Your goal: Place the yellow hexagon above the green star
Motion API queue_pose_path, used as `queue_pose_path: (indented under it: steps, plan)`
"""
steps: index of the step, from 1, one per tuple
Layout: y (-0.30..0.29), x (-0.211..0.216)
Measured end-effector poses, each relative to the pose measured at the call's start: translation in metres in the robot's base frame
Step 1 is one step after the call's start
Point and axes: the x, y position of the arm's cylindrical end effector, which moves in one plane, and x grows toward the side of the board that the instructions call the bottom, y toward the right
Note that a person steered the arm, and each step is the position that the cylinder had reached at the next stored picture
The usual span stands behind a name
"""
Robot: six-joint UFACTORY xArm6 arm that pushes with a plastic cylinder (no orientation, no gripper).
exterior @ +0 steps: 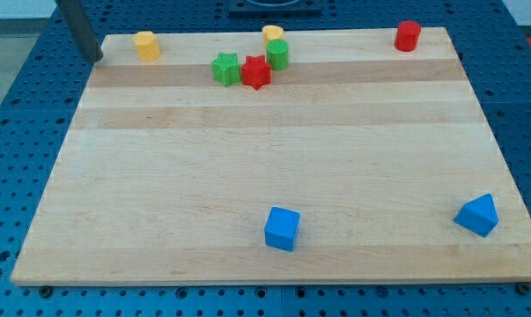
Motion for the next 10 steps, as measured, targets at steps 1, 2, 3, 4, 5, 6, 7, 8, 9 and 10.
queue_pose_path:
  steps: [1, 2, 3, 4, 5, 6, 7, 8, 9, 10]
  plan:
    - [0.03, -0.012]
    - [0.07, -0.012]
    - [0.108, -0.012]
    - [0.146, -0.012]
    - [0.178, -0.012]
    - [0.201, -0.012]
    - [0.213, -0.012]
    - [0.18, -0.012]
    - [0.157, 0.008]
    - [0.157, 0.055]
